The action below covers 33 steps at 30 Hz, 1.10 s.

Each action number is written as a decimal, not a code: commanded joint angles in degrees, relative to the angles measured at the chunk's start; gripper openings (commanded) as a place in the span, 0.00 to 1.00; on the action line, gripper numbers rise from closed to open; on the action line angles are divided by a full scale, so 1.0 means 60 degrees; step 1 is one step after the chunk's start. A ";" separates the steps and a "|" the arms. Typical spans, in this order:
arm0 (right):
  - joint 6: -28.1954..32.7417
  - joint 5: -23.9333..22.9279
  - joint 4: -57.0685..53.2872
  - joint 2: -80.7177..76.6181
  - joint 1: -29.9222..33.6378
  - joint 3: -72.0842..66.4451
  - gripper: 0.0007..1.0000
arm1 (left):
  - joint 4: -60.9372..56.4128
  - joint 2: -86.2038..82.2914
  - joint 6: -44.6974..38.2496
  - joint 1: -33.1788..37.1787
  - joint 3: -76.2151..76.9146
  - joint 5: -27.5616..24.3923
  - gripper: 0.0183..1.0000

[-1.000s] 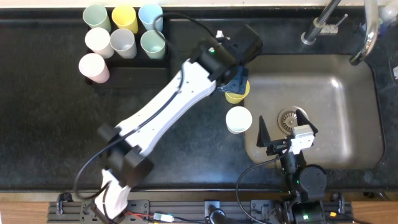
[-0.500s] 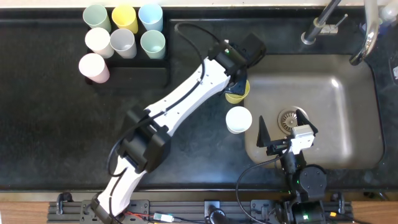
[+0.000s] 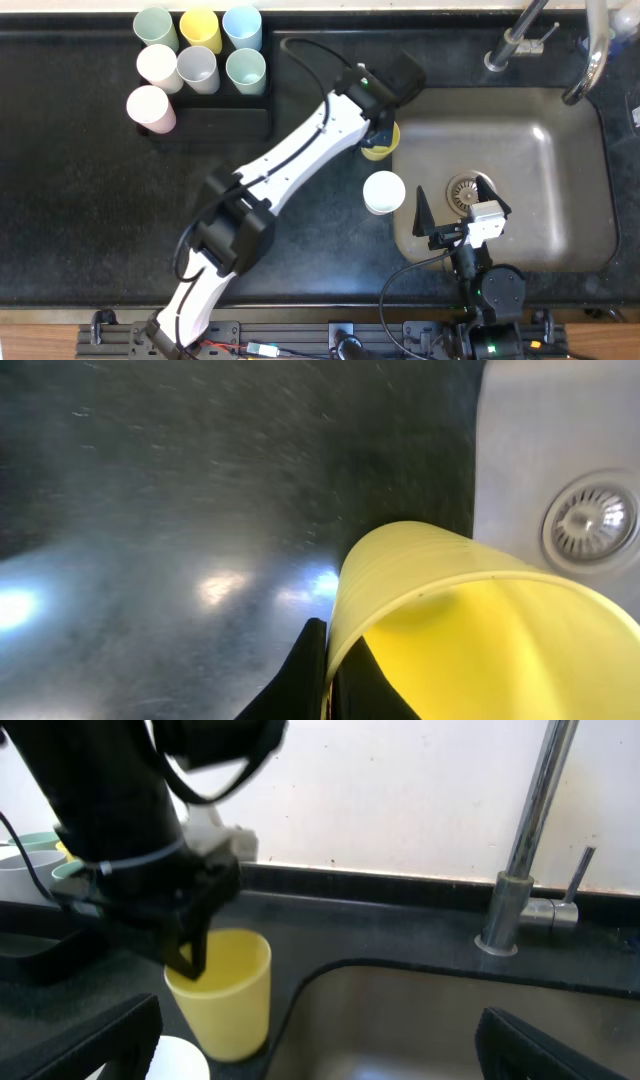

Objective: Store Cups

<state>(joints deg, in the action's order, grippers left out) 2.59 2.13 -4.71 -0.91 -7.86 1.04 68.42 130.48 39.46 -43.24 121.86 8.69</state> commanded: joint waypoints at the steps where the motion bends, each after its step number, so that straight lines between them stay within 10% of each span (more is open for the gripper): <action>1: 0.0004 -0.0040 0.0055 0.0047 0.0055 -0.0124 1.00 | 0.0506 -0.1883 0.1712 0.0940 0.0055 0.1111 0.02; 10: 0.0000 -0.0044 0.0055 0.0047 0.0055 -0.0124 1.00 | 0.1727 -0.4178 0.5060 0.3774 -0.1228 0.1738 0.02; 16: 0.0000 -0.0044 0.0055 0.0047 0.0055 -0.0124 1.00 | 0.1577 -0.4965 0.6728 0.5315 -0.3289 0.0674 0.02; 33: 0.0000 -0.0044 0.0055 0.0047 0.0055 -0.0124 1.00 | -0.0874 -0.4943 0.7941 0.6138 -0.6047 0.0565 0.02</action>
<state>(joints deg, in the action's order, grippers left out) 2.61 2.11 -4.69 -0.91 -7.86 1.04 63.72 100.95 84.14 -7.05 86.15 11.16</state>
